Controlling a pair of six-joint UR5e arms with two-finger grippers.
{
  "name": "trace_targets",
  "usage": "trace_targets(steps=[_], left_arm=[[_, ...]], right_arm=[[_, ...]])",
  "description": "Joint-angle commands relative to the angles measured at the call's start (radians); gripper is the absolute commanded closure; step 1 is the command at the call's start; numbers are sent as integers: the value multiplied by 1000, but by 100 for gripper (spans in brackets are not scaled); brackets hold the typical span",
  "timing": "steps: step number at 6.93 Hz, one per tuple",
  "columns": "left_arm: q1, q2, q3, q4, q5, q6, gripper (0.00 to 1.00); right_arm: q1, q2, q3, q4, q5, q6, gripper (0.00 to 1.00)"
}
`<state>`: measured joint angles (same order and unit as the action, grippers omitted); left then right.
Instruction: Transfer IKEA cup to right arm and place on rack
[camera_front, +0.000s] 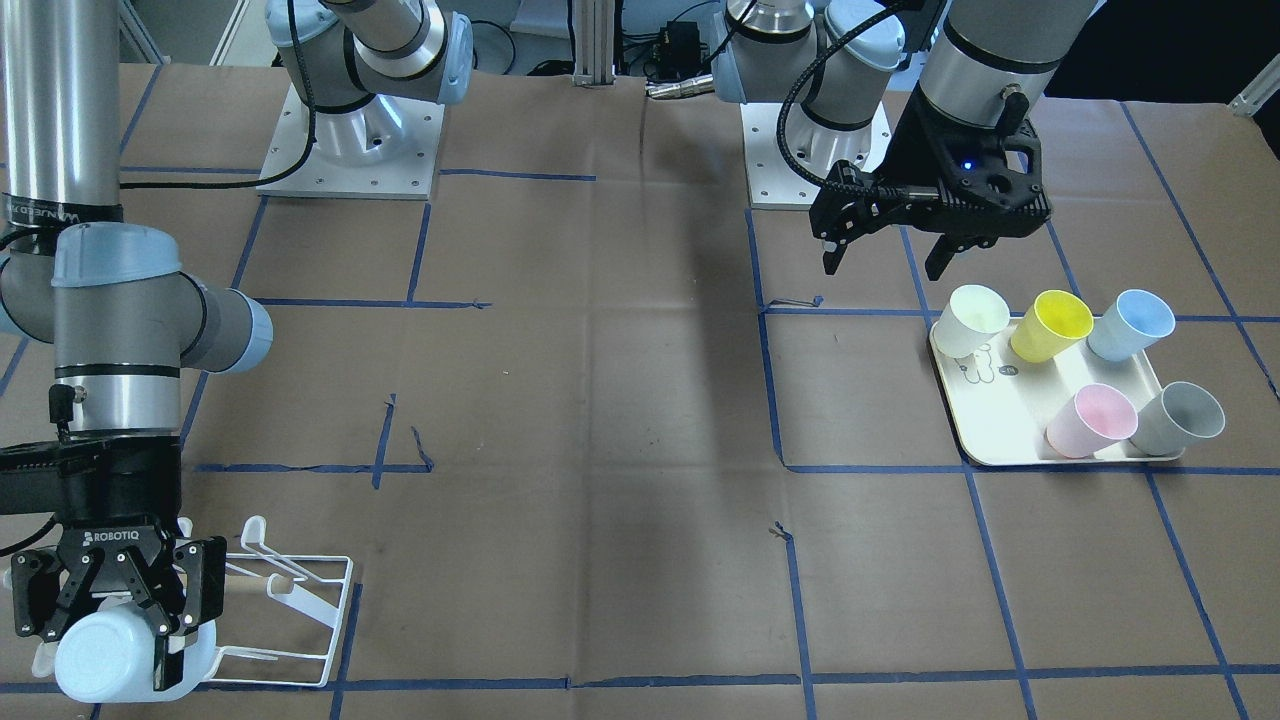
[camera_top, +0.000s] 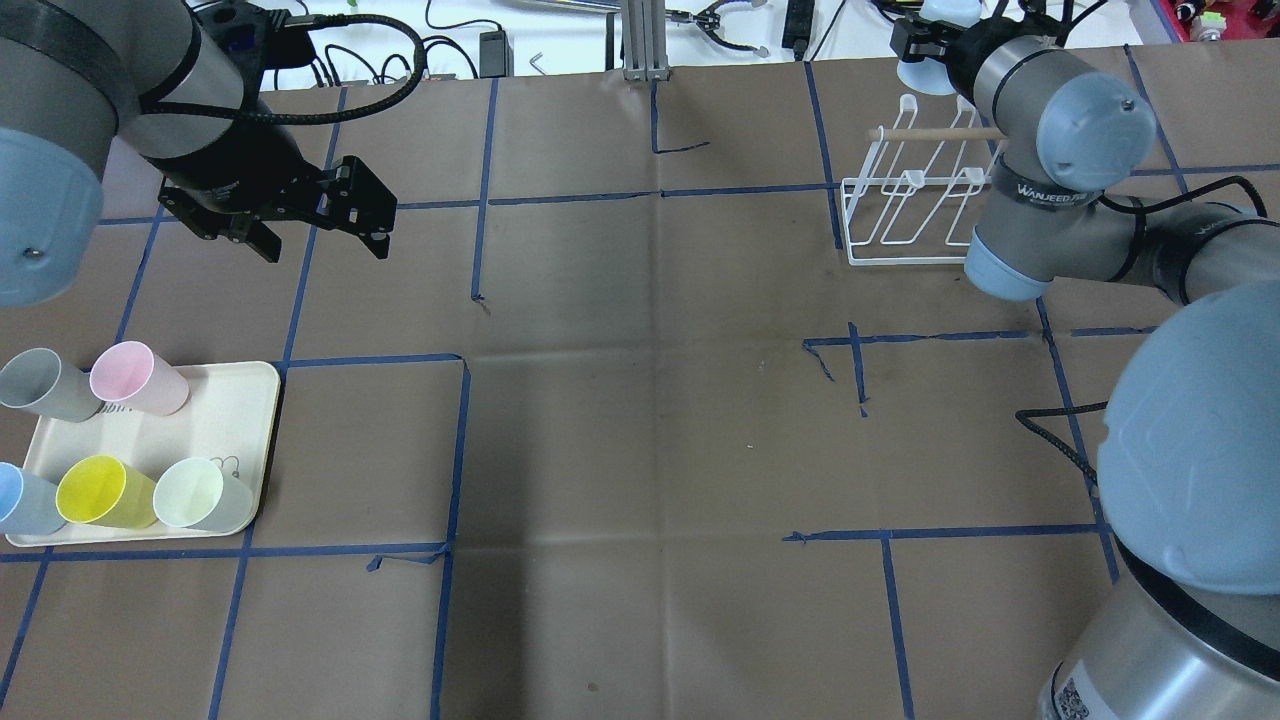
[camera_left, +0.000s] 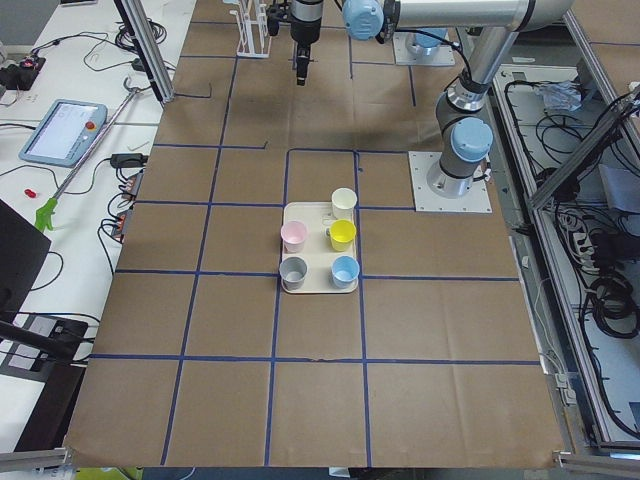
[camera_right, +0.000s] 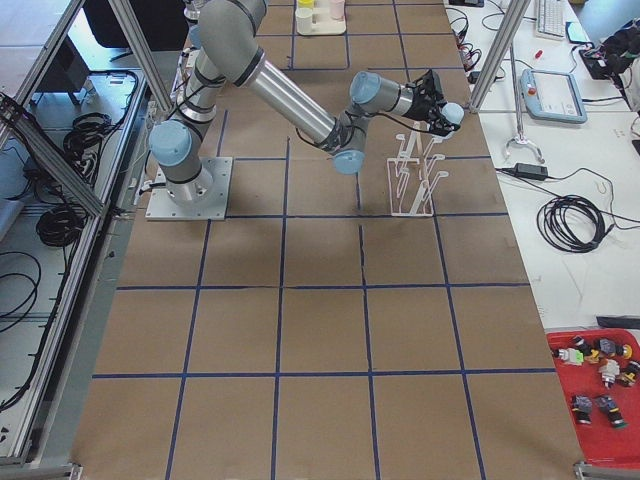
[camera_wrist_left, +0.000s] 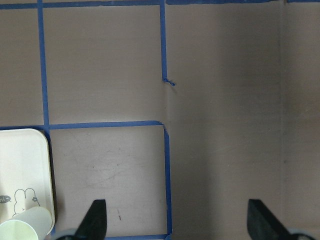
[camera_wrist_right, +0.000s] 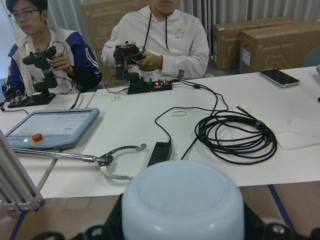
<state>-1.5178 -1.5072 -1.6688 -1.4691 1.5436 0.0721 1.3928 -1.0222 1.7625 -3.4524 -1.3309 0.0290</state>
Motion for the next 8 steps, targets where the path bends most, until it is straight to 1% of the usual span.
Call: trace_targets(steps=[1, 3, 4, 5, 6, 7, 8], left_arm=[[51, 37, -55, -34, 3, 21, 1], [213, 65, -136, -34, 1, 177, 1], [275, 71, -172, -34, 1, 257, 1], [330, 79, -196, -31, 1, 334, 1], [385, 81, -233, -25, 0, 377, 1], [451, 81, -280, 16, 0, 450, 1], [494, 82, -322, 54, 0, 492, 1]], right_arm=[[2, 24, 2, -5, -2, -1, 86], [8, 57, 5, -45, -4, -1, 86], [9, 60, 23, -56, -26, -1, 85], [9, 62, 44, -59, -30, 2, 72], [9, 60, 40, -76, -30, 14, 4], [11, 60, 41, -65, -33, 19, 0], [14, 60, 40, -63, -33, 17, 0]])
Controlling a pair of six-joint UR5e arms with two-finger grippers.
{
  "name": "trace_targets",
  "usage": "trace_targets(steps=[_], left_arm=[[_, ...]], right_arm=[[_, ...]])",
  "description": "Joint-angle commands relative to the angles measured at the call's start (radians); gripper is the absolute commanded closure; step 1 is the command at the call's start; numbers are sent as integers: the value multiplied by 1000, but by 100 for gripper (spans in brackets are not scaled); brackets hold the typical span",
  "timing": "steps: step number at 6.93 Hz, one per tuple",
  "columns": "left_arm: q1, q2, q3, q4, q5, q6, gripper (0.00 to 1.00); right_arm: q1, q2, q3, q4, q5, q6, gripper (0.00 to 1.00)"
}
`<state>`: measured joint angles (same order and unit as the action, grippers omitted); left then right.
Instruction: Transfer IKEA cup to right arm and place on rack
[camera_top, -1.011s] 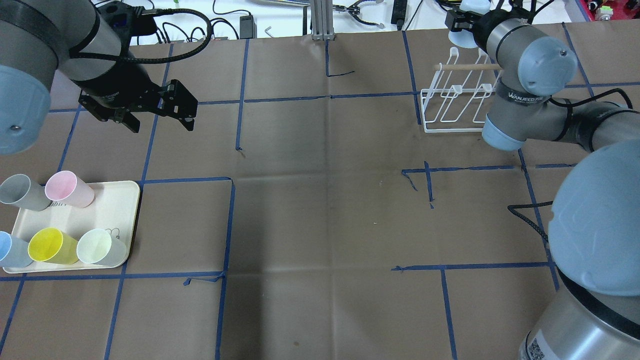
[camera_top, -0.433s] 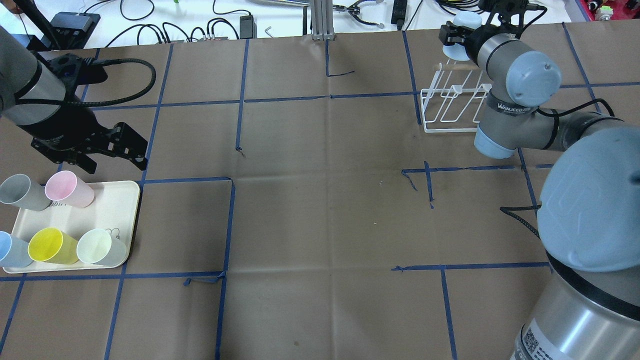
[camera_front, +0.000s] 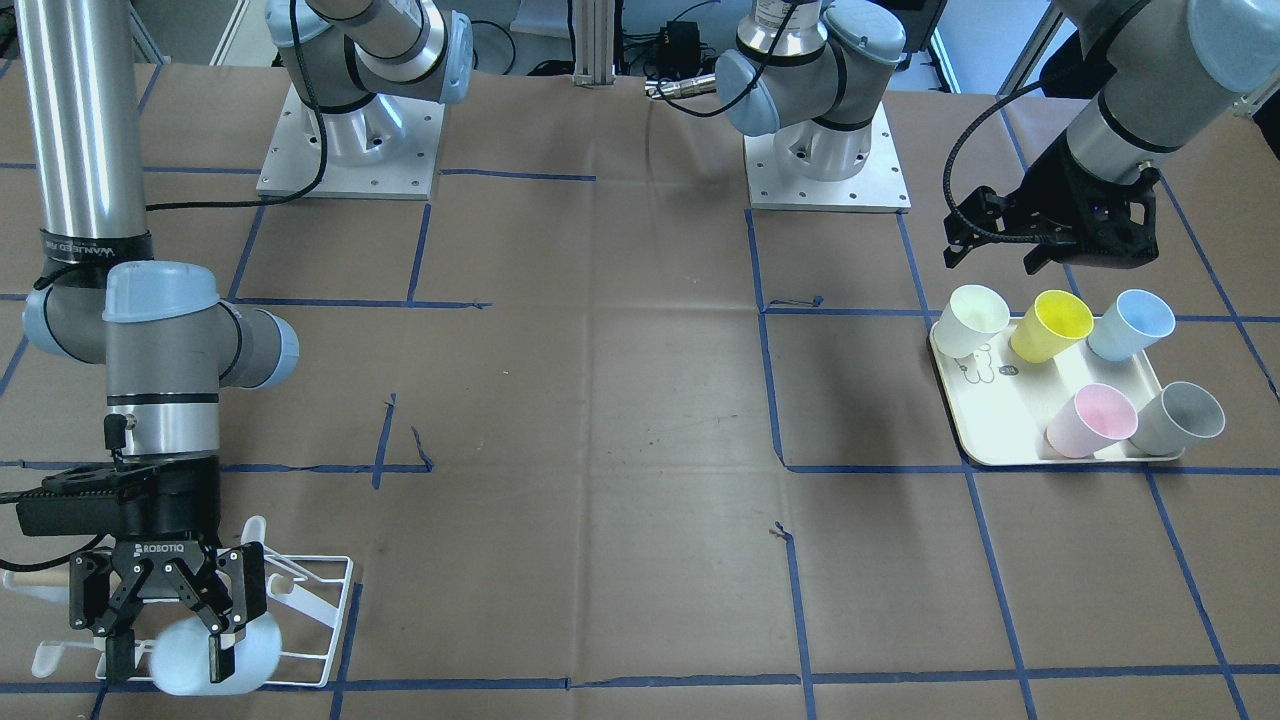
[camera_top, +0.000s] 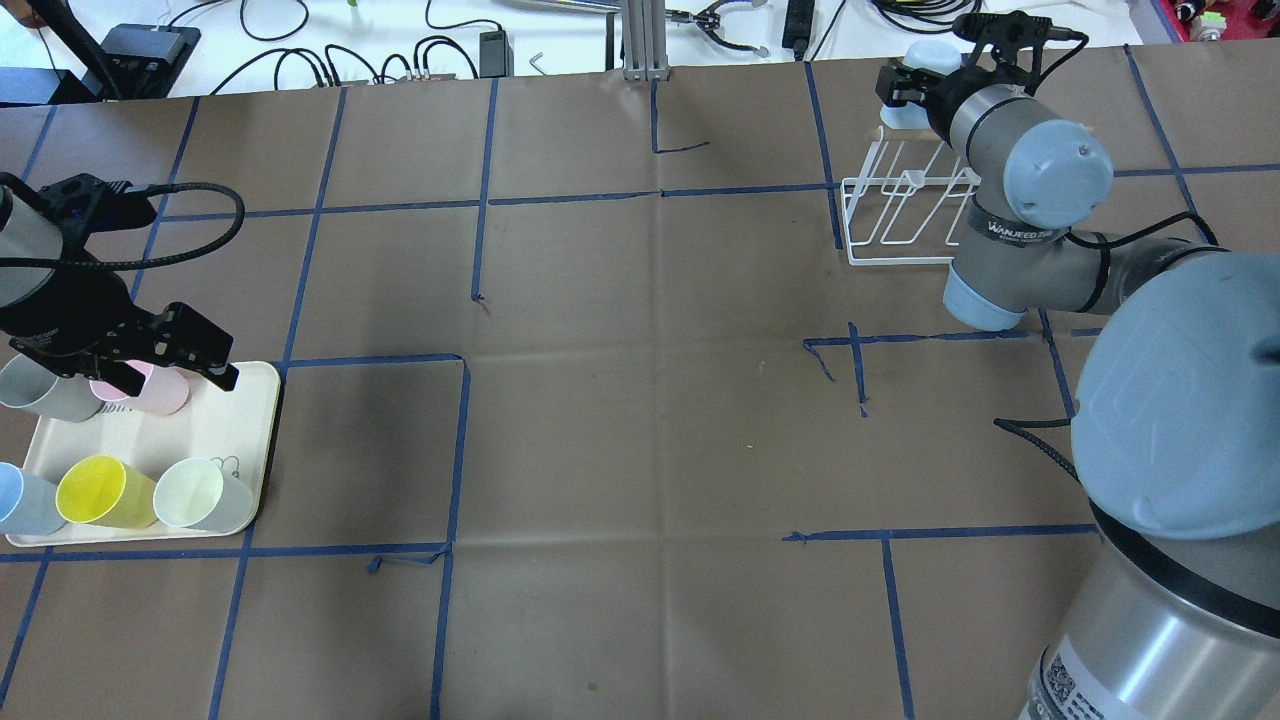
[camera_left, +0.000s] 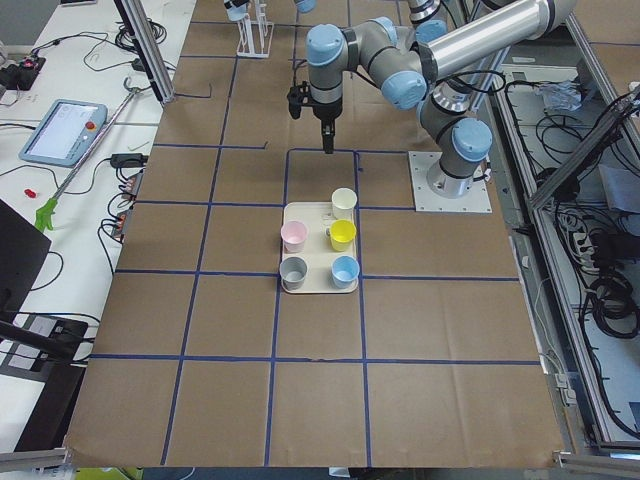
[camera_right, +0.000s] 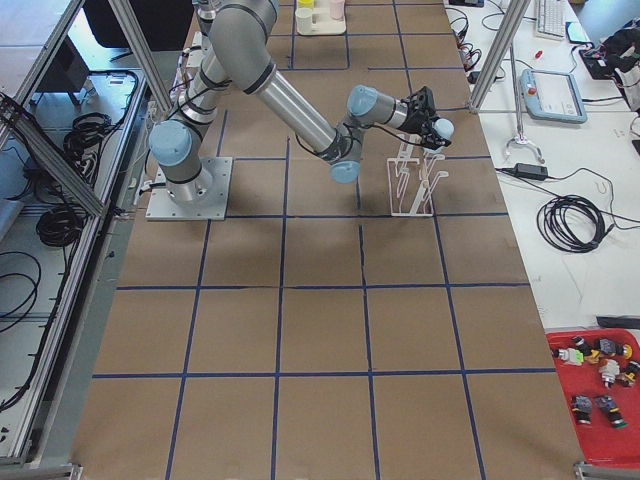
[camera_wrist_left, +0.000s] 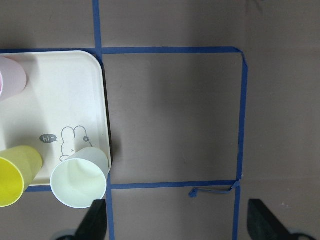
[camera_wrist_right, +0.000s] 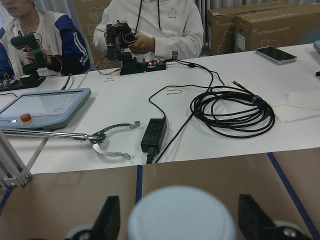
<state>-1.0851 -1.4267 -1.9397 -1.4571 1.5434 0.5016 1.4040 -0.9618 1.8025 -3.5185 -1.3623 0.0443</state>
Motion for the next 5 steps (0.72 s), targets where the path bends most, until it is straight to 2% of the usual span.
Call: trace_targets(steps=[1, 2, 4, 5], left_arm=[[73, 2, -82, 88, 44, 70, 1], [74, 3, -102, 124, 105, 66, 1], [73, 43, -166, 147, 100, 58, 1], [73, 45, -206, 208, 98, 58, 1]], right_arm=[[10, -3, 0, 3, -1, 0, 0], [12, -5, 0, 4, -1, -4, 0], [13, -24, -6, 7, -1, -3, 0], [24, -40, -26, 9, -1, 3, 0]])
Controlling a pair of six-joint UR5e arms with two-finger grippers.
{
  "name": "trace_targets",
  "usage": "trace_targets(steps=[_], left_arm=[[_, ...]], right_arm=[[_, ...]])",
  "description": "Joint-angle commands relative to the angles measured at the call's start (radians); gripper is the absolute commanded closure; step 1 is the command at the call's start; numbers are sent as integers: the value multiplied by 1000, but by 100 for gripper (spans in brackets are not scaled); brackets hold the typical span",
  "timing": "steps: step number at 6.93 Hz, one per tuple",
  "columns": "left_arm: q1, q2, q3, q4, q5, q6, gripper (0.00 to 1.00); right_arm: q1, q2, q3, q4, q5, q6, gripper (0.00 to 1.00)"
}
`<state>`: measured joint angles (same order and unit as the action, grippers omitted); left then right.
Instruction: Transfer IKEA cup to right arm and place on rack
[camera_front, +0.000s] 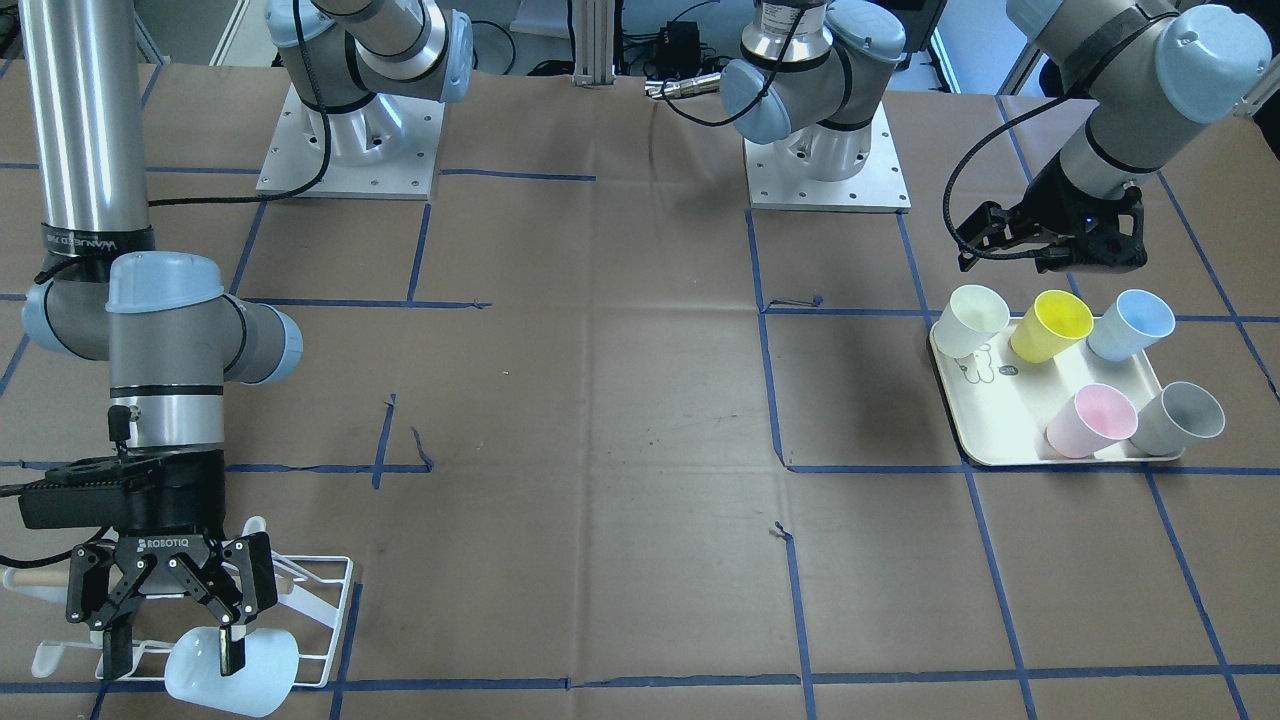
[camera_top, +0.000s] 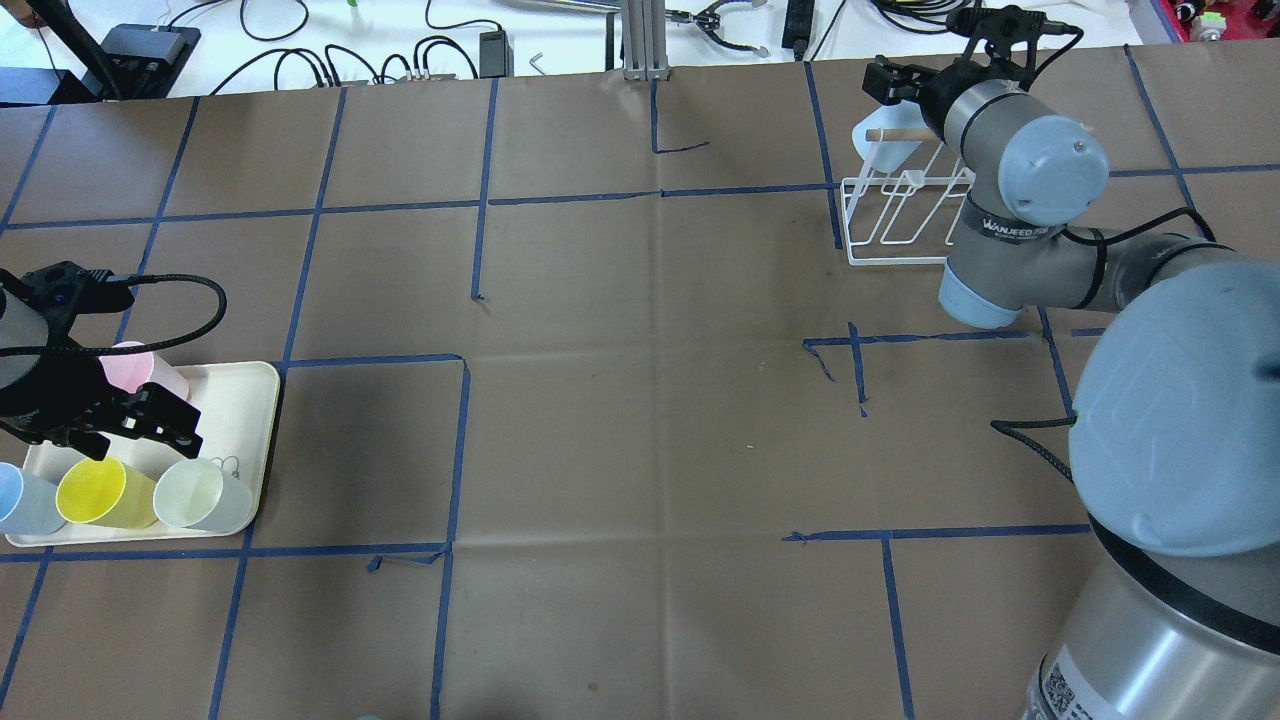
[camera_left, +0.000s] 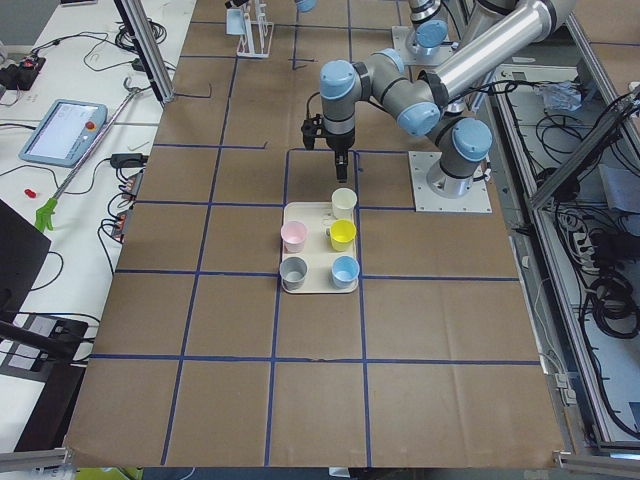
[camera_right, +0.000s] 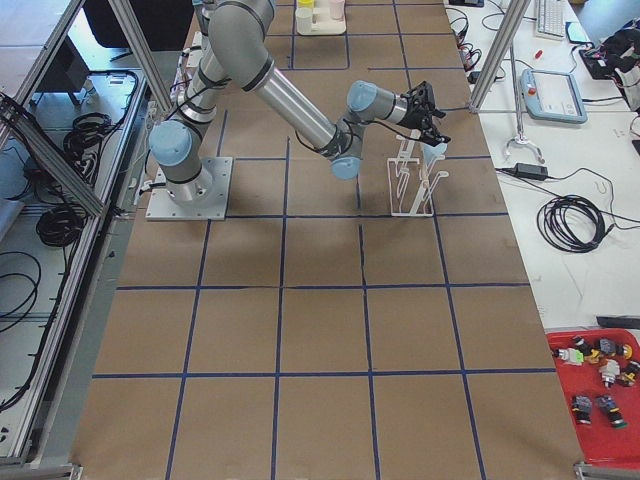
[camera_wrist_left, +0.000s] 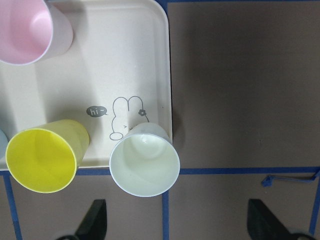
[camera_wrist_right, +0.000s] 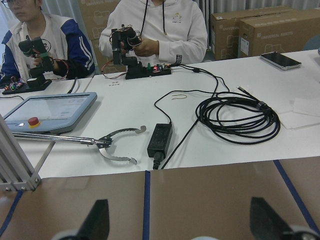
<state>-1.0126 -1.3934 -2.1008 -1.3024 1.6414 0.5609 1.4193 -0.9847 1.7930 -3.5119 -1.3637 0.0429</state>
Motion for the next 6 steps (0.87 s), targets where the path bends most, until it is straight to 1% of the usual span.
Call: trace_targets(steps=[1, 2, 4, 5, 6], left_arm=[[0, 5, -92, 122, 0, -1, 1], [0, -4, -132, 179, -2, 0, 1], [0, -39, -207, 300, -3, 0, 1], [0, -70, -232, 364, -2, 2, 1], [2, -108, -234, 400, -2, 4, 1]], right_arm=[[35, -38, -35, 34, 11, 5, 0], [53, -78, -46, 129, 12, 3, 0], [70, -197, -37, 235, 24, 12, 0], [101, -224, -37, 247, 41, 23, 0], [139, -258, -23, 248, 43, 101, 0]])
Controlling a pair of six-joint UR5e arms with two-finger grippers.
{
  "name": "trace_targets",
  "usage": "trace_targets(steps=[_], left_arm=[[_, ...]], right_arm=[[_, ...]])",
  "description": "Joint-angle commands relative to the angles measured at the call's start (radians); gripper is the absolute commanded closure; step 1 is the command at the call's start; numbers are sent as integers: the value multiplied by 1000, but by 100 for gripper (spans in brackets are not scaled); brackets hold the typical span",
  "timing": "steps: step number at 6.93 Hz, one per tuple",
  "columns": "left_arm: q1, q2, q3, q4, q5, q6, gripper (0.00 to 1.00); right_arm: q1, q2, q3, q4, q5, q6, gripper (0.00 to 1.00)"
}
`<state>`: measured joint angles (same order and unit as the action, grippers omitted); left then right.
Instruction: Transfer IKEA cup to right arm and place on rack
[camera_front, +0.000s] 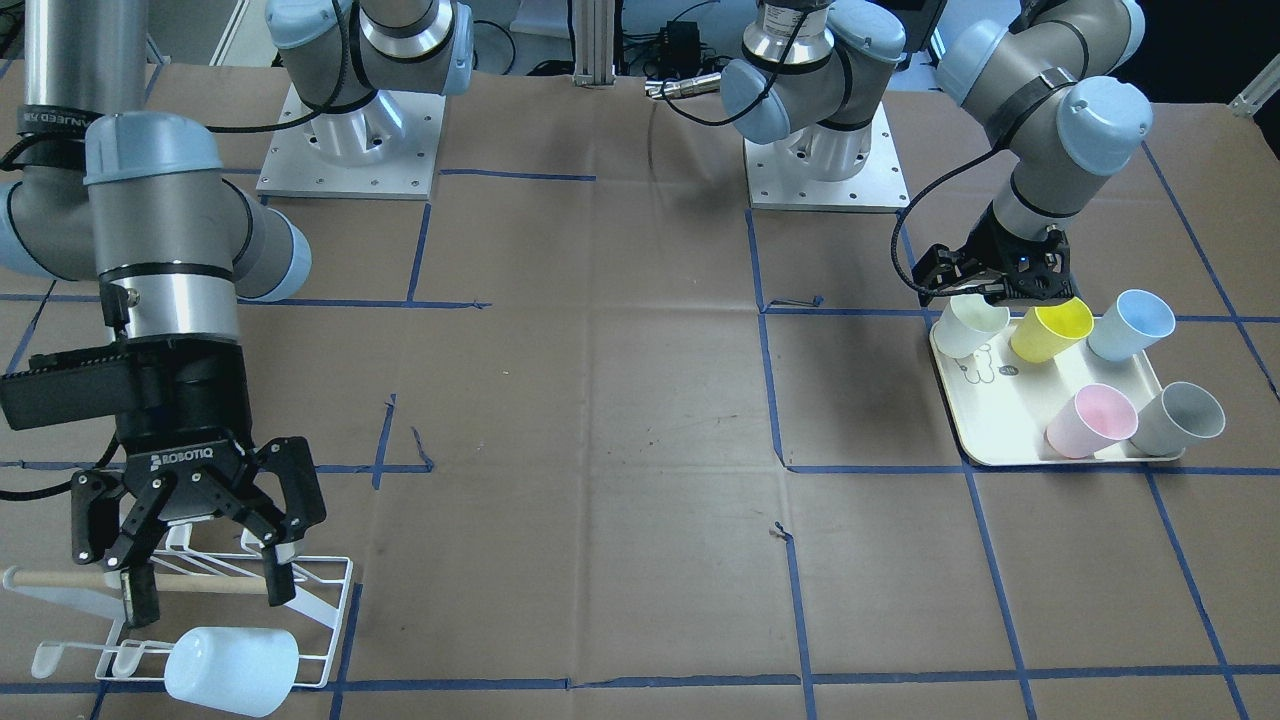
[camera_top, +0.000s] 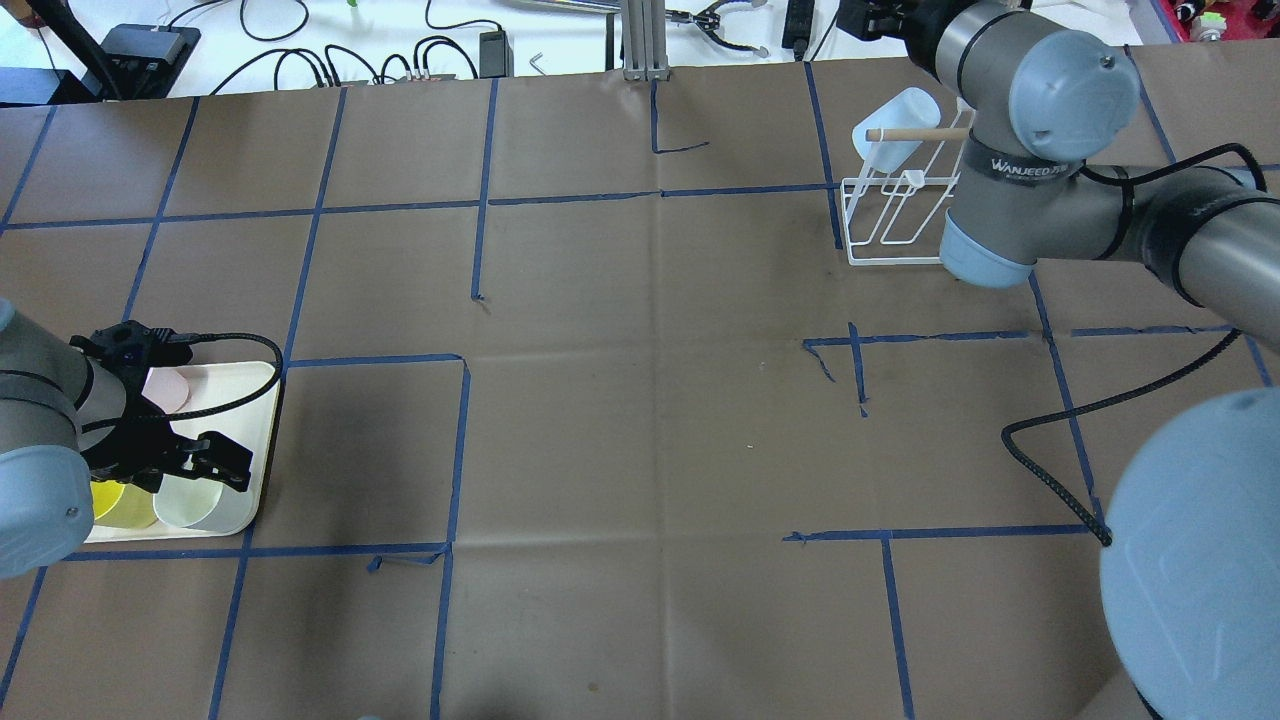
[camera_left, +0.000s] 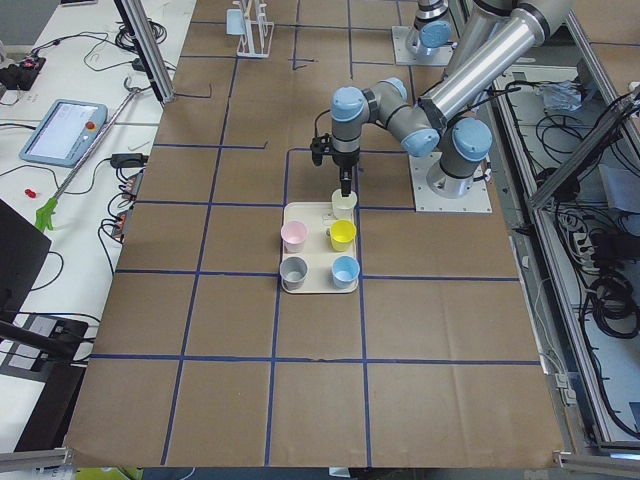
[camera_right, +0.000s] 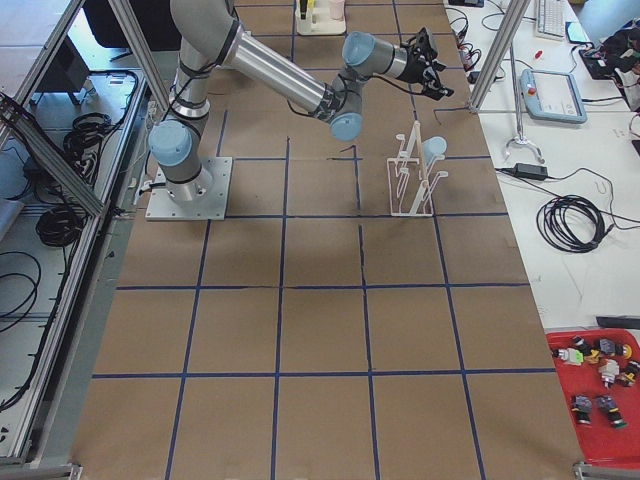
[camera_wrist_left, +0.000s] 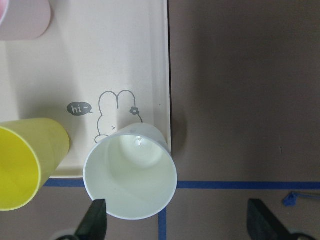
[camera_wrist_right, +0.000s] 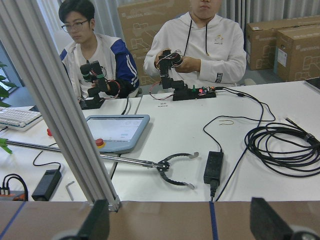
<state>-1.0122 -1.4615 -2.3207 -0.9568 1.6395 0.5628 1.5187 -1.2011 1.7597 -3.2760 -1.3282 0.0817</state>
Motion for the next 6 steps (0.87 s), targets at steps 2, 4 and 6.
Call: trace_targets(steps=[2, 4, 6], left_arm=[[1, -54, -16, 58, -1, 3, 1], [1, -56, -14, 59, -1, 5, 20], [1, -57, -13, 43, 10, 0, 96]], right_arm=[[49, -128, 97, 12, 7, 465, 0], [72, -217, 211, -7, 30, 779, 0], [183, -221, 253, -94, 12, 1046, 0]])
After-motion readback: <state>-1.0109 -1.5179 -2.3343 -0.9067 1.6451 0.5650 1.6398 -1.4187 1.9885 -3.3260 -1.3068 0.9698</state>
